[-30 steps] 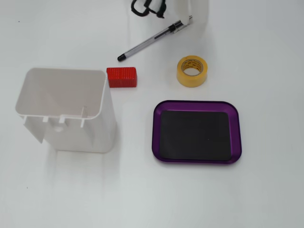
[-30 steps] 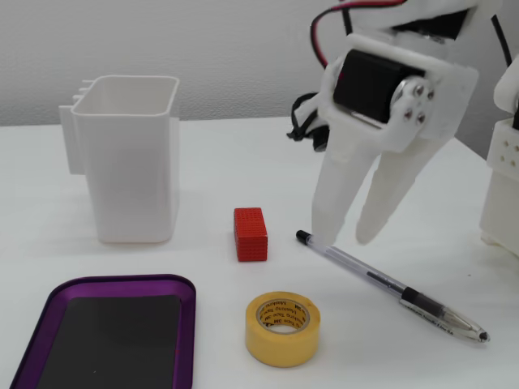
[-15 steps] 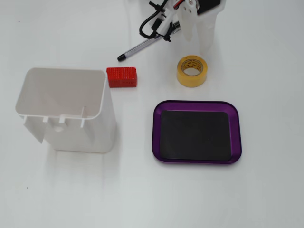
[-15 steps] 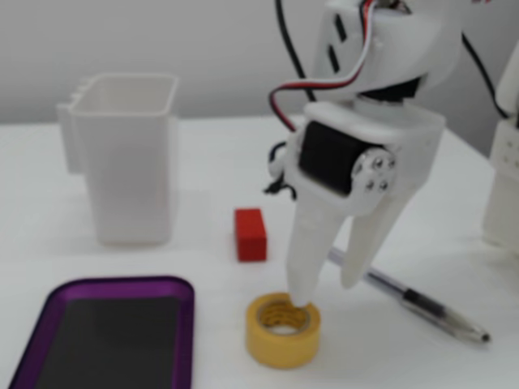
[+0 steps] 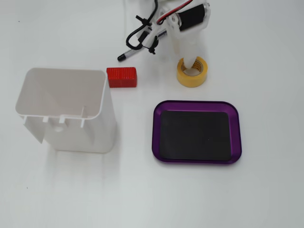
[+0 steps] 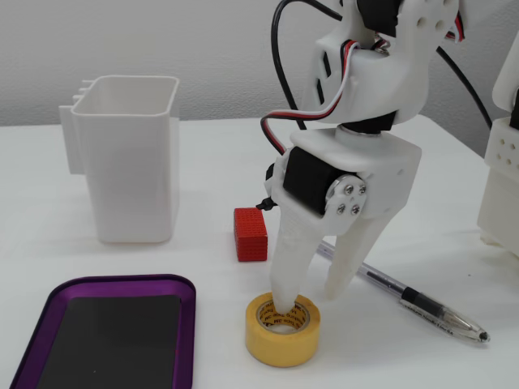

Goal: Pick up the yellow tape and place it in the box.

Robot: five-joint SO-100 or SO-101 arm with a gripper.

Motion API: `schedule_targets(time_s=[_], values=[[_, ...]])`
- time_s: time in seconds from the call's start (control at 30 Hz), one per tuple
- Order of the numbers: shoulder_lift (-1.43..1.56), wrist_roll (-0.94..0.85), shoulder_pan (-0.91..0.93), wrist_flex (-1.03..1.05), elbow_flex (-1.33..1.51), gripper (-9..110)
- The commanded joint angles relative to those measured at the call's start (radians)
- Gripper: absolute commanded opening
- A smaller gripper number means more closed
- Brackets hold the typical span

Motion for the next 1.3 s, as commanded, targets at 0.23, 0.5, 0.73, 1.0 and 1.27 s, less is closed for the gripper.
schedule_targets(time_s=[0.23,0.5,0.73,1.0,1.27], values=[[0.002,-0.006,-0.002,-0.106,0.103,15],[0.003,-0.002,-0.006,-0.133,0.137,0],[0.081,0.006,-0.014,0.018,-0.044,-1],[0.130,0.008,-0.005,-0.043,-0.370,-1],[-0.209,0.044,0.003,-0.094,-0.502,-1]])
